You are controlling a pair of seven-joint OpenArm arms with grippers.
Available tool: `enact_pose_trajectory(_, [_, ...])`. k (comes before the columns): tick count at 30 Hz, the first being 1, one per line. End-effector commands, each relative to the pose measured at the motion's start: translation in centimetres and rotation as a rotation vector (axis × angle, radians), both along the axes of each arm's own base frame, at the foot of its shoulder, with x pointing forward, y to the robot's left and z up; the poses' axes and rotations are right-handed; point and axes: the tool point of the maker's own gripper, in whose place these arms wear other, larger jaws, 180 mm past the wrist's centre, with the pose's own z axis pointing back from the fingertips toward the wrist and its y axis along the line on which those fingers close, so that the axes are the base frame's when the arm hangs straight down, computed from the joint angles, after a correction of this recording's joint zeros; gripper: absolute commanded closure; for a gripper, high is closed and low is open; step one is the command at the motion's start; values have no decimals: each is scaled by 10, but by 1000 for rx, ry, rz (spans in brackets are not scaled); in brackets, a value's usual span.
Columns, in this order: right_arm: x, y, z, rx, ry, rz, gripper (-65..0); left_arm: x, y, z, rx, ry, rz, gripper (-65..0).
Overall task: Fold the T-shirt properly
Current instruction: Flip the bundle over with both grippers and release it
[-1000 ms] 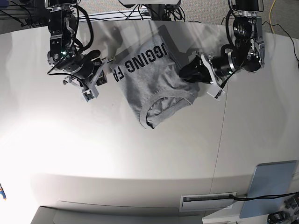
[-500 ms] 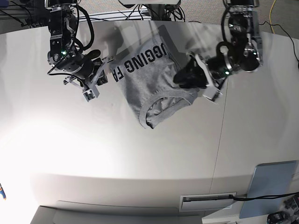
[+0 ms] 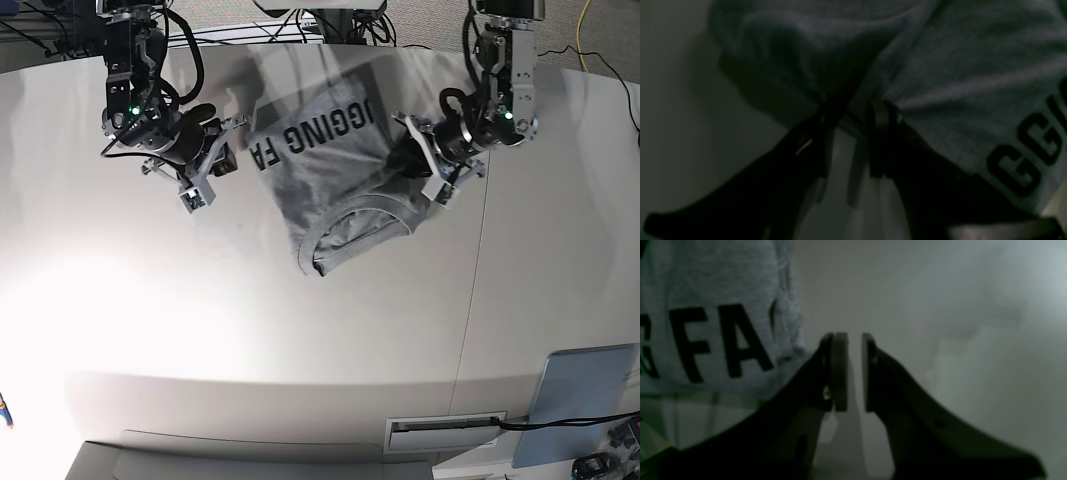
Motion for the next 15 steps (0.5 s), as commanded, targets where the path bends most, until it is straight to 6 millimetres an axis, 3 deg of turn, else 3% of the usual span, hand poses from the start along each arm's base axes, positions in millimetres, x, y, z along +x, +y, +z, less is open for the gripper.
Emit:
enact_pose_trajectory(1, [5, 5, 10, 33, -32, 7, -76, 3, 10, 1, 37, -7, 7, -185])
enact_pose_trajectory(10, [-28, 52, -5, 85, 44, 142, -76, 7, 8, 10, 22, -49, -35, -185])
enact_pose_trajectory(15, [-29, 46, -7, 70, 60, 111, -76, 11, 2, 30, -40, -82, -31, -185])
